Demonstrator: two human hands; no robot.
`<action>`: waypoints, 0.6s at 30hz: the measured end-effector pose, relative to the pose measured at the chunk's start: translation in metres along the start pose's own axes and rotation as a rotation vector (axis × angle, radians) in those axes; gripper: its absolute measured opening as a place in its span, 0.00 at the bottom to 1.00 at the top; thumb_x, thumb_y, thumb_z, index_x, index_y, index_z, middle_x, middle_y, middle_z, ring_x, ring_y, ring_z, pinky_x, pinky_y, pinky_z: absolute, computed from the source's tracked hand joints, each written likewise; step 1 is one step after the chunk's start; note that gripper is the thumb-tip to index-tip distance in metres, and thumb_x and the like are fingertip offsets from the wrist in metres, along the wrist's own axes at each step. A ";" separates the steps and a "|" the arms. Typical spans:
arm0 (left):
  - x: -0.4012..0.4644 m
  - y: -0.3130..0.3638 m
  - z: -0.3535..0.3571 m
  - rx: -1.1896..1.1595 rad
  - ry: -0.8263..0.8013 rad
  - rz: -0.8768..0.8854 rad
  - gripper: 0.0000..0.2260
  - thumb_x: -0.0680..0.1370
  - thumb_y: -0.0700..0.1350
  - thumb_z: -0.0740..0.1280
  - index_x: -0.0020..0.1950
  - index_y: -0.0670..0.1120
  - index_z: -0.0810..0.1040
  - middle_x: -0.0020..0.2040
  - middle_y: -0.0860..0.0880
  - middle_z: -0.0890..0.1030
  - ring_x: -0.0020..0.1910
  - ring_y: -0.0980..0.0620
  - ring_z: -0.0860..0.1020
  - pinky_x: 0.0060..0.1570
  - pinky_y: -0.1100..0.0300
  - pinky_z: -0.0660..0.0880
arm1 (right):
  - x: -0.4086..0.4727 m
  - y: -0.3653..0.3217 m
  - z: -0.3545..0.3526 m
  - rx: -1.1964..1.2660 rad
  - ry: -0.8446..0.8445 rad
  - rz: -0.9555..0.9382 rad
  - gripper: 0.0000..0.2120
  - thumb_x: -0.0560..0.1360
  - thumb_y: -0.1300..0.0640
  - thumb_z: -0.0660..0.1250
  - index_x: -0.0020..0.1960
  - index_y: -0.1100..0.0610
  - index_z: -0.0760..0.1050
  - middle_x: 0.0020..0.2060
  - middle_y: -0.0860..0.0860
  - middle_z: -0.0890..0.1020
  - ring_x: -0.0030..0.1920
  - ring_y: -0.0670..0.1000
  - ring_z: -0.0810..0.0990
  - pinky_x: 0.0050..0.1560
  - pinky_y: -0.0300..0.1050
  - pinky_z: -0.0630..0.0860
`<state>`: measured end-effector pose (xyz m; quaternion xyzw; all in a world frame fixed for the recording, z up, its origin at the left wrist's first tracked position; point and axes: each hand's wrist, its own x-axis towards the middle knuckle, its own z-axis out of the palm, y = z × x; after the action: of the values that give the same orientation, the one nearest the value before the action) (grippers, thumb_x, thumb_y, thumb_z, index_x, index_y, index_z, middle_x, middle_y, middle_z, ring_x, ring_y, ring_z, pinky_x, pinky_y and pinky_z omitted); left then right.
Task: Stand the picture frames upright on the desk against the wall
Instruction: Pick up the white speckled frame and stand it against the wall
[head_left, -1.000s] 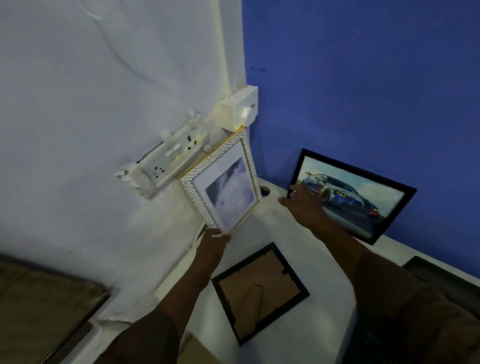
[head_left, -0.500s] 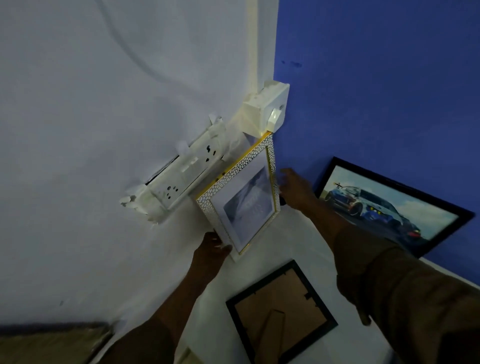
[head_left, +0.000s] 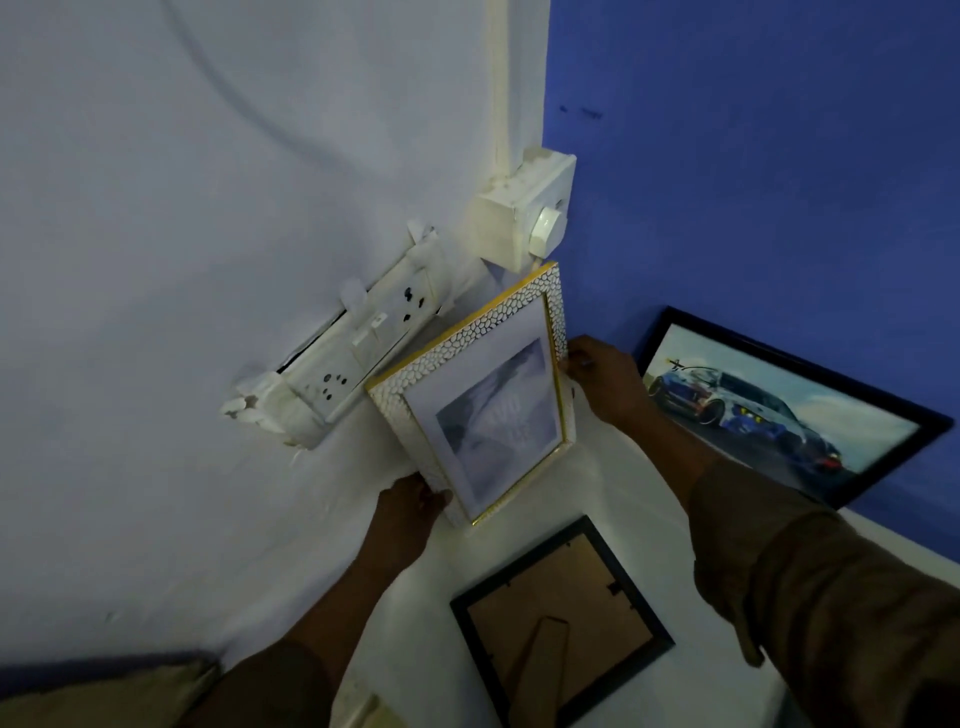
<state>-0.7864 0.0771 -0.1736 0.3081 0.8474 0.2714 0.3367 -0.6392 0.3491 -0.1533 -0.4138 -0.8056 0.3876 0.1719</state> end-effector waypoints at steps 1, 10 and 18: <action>-0.007 0.002 -0.003 -0.025 -0.003 0.029 0.11 0.81 0.44 0.67 0.61 0.40 0.81 0.58 0.44 0.83 0.56 0.48 0.81 0.55 0.61 0.74 | -0.009 0.003 -0.004 0.009 0.003 -0.002 0.08 0.79 0.59 0.67 0.57 0.61 0.79 0.49 0.55 0.83 0.46 0.51 0.79 0.34 0.31 0.69; -0.112 0.059 -0.023 -0.495 0.189 0.252 0.08 0.79 0.35 0.67 0.56 0.41 0.83 0.43 0.55 0.87 0.40 0.61 0.83 0.40 0.68 0.77 | -0.129 0.024 -0.064 0.190 -0.054 0.108 0.07 0.77 0.60 0.70 0.45 0.65 0.79 0.40 0.58 0.84 0.39 0.53 0.81 0.40 0.43 0.74; -0.194 0.126 -0.037 -0.128 0.181 0.448 0.05 0.77 0.44 0.72 0.51 0.49 0.86 0.46 0.50 0.87 0.45 0.56 0.82 0.48 0.58 0.76 | -0.248 0.003 -0.144 -0.040 0.152 0.162 0.12 0.76 0.52 0.66 0.37 0.56 0.81 0.36 0.55 0.85 0.37 0.55 0.83 0.40 0.50 0.80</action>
<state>-0.6575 0.0147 0.0122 0.4407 0.7658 0.4187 0.2098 -0.4033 0.2213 -0.0521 -0.5092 -0.7617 0.3517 0.1920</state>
